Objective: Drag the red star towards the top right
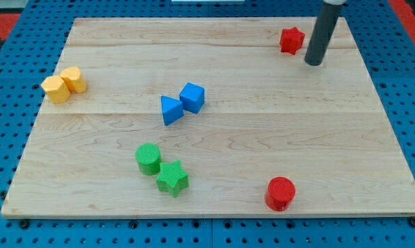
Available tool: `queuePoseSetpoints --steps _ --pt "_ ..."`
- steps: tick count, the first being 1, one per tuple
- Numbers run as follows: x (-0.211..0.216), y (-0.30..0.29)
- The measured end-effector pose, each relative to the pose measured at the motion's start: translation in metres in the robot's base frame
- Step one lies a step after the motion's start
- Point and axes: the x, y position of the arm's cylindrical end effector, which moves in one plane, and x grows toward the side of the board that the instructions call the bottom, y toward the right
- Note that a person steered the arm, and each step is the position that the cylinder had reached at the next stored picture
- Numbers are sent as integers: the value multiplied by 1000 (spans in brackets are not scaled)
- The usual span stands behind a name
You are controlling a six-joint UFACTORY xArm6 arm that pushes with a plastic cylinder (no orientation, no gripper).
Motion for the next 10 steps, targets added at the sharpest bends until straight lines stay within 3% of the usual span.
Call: queuePoseSetpoints --steps 1,2,3,4,5,6,9,10 --pt "-43 -16" --pt "-82 20" --pt "-7 72" --pt "139 129" --pt "260 119" --pt "288 99" --pt "288 8" --pt "288 -52"
